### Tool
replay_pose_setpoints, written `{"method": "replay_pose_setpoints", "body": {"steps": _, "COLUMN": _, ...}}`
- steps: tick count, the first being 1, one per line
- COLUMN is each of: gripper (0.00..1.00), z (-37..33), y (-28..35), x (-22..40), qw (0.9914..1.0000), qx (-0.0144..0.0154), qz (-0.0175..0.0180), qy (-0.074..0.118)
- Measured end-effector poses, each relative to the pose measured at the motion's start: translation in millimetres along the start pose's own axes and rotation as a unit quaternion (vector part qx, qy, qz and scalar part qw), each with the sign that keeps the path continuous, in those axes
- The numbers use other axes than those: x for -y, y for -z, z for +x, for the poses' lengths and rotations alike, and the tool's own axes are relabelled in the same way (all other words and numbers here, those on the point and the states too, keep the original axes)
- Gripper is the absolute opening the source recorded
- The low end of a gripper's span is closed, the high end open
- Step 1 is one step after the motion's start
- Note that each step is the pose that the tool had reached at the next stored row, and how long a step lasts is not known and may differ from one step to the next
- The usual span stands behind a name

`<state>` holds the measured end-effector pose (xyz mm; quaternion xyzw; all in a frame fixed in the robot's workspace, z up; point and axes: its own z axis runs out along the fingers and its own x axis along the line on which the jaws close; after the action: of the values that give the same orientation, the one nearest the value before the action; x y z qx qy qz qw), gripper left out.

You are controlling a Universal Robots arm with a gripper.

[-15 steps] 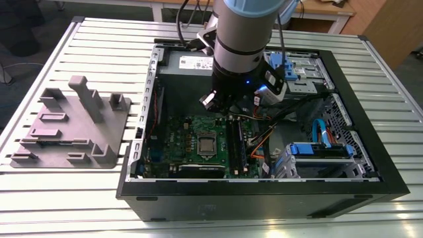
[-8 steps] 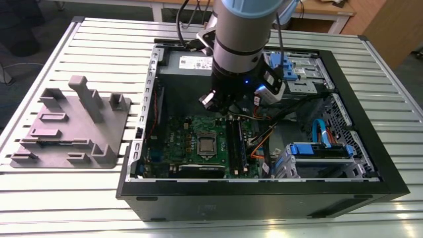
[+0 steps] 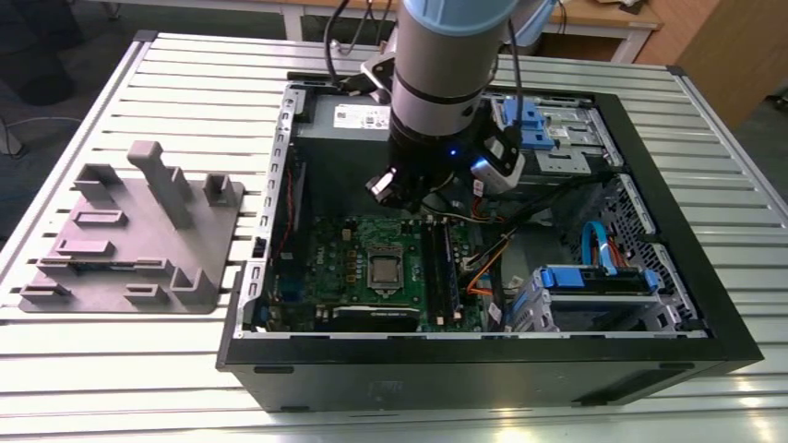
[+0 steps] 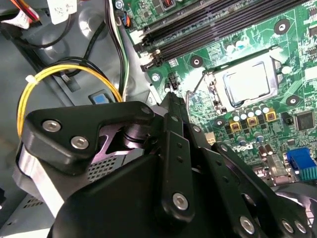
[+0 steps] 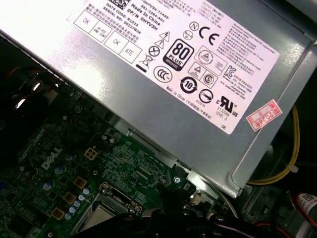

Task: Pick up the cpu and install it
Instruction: 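Install the first cpu locking lever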

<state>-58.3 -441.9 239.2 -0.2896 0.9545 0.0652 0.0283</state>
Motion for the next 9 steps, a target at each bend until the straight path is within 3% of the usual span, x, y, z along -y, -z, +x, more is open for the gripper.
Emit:
{"method": "replay_pose_setpoints", "body": {"steps": 5, "gripper": 0.11, "z": 2.5, "y": -0.1, "x": 0.3, "qw": 1.0, "qx": -0.0003, "qz": 0.0004, "qy": 0.0}}
{"method": "replay_pose_setpoints", "body": {"steps": 9, "gripper": 0.11, "z": 6.0, "y": 0.7, "x": 5.2, "qw": 1.0, "qx": -0.0003, "qz": 0.0005, "qy": -0.001}}
